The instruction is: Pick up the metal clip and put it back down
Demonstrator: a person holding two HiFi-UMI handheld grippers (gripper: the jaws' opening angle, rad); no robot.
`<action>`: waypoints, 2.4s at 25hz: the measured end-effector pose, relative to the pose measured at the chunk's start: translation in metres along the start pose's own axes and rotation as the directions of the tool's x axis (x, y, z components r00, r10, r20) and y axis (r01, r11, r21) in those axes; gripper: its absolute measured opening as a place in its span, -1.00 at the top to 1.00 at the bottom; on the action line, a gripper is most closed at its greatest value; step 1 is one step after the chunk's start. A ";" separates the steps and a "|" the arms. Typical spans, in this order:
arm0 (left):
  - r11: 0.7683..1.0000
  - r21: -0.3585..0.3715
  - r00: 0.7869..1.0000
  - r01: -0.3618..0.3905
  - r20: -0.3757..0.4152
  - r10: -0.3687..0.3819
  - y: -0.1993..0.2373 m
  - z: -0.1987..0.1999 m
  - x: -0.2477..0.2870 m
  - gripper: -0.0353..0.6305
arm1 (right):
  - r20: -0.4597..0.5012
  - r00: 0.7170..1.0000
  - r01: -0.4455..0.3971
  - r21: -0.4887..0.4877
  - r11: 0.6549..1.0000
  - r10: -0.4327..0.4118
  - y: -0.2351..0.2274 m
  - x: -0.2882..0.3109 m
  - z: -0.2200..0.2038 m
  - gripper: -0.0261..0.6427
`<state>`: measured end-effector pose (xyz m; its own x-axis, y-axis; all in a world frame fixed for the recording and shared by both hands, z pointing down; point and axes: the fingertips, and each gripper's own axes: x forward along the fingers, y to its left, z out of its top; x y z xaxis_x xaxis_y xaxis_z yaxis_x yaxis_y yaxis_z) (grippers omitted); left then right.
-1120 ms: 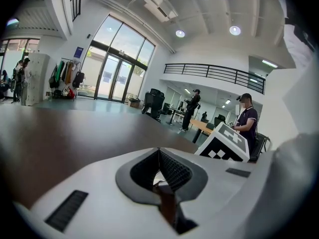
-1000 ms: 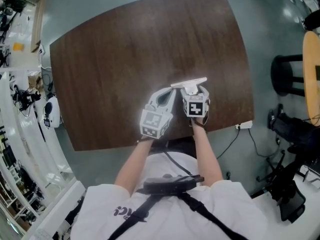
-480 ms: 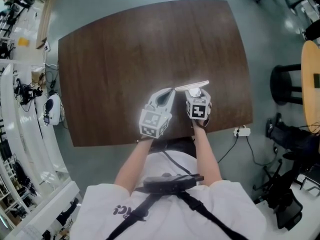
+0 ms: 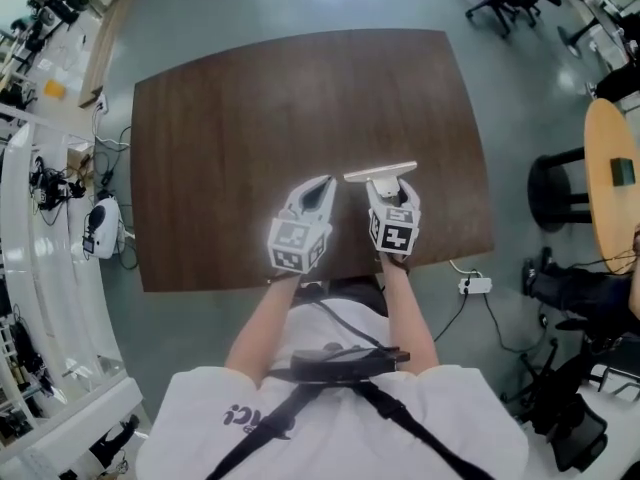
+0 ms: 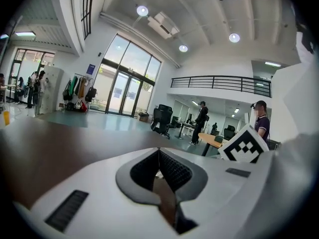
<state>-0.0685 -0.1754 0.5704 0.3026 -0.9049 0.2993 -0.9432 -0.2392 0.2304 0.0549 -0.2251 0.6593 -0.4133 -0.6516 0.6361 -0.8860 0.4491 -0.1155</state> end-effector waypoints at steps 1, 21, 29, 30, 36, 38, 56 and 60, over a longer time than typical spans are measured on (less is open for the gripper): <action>1.000 0.005 1.000 -0.006 0.018 0.006 -0.001 0.007 -0.005 0.86 | 0.039 0.999 -0.001 0.001 1.000 0.001 0.003 -0.008 0.013 0.02; 0.971 0.102 0.881 -0.218 0.448 0.151 0.008 0.200 -0.140 0.87 | 0.594 0.788 -0.132 -0.100 0.986 0.166 0.111 -0.183 0.223 0.02; 0.969 0.089 0.868 -0.231 0.469 0.164 0.014 0.214 -0.162 0.86 | 0.612 0.760 -0.163 -0.148 0.975 0.220 0.137 -0.202 0.236 0.02; 0.972 0.078 0.869 -0.223 0.467 0.162 0.015 0.213 -0.162 0.87 | 0.608 0.761 -0.167 -0.155 0.974 0.227 0.138 -0.202 0.235 0.02; 0.974 0.095 0.885 -0.204 0.444 0.142 0.009 0.210 -0.157 0.87 | 0.604 0.767 -0.157 -0.150 0.976 0.216 0.133 -0.204 0.233 0.02; 0.976 0.109 0.889 -0.189 0.441 0.123 0.004 0.208 -0.155 0.87 | 0.607 0.767 -0.150 -0.149 0.977 0.210 0.130 -0.205 0.234 0.02; 0.993 0.093 0.935 -0.078 0.353 0.040 -0.005 0.179 -0.100 0.87 | 0.504 0.859 -0.064 -0.067 0.996 0.089 0.069 -0.157 0.197 0.02; 0.995 0.088 0.952 -0.037 0.306 0.008 -0.015 0.164 -0.073 0.87 | 0.463 0.886 -0.022 -0.018 1.000 0.027 0.034 -0.140 0.180 0.02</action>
<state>-0.0992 -0.1634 0.3934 0.2383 -0.9712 0.0032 -0.9622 -0.2356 0.1365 0.0444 -0.2282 0.4285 -0.4877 -0.8480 0.2075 -0.8730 0.4738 -0.1157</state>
